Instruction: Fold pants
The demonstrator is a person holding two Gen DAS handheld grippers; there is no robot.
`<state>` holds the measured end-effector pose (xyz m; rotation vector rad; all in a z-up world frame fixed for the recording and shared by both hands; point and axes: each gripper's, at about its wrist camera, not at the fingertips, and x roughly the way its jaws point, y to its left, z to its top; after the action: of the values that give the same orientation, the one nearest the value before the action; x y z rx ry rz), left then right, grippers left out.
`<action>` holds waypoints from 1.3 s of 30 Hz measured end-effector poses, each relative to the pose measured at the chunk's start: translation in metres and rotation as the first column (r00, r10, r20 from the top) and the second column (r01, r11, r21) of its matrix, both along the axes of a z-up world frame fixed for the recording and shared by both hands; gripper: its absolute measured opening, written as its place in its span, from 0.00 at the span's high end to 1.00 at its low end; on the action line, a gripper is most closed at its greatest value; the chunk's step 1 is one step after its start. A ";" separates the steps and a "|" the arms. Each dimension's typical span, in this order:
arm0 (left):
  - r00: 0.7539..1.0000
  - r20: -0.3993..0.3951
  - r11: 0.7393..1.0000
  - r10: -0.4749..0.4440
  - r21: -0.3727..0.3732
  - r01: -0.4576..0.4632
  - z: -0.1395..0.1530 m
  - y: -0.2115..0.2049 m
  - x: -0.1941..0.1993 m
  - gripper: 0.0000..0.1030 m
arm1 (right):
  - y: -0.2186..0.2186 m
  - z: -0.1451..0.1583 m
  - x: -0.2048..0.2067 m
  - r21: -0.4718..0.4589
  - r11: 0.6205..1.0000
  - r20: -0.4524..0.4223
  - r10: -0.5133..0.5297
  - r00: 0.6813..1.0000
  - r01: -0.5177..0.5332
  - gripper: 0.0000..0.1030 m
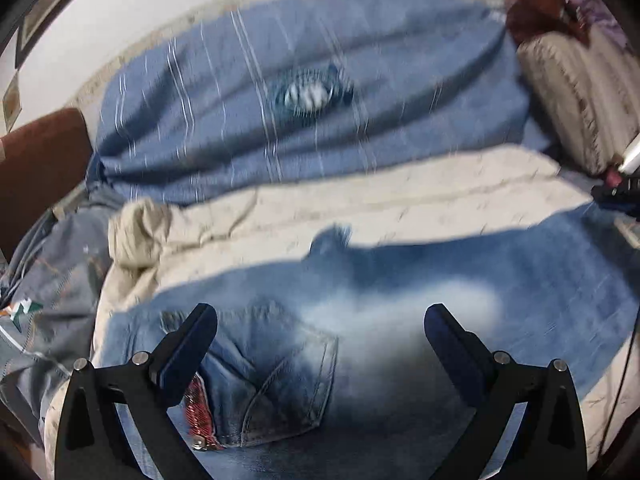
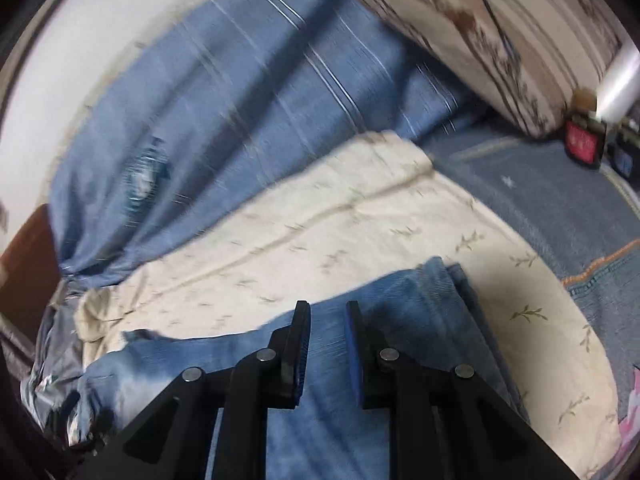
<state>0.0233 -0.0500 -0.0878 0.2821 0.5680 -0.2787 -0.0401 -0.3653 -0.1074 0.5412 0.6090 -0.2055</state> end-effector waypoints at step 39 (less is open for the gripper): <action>0.999 0.025 0.994 0.031 -0.110 -0.028 0.027 0.056 -0.019 0.00 | 0.069 0.015 -0.102 -0.120 0.991 0.085 -0.048 0.995 0.058 0.33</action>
<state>0.0039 0.0059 -0.0606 0.1708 0.5286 -0.2760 -0.1420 -0.2959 -0.0928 0.4456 0.4988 -0.2673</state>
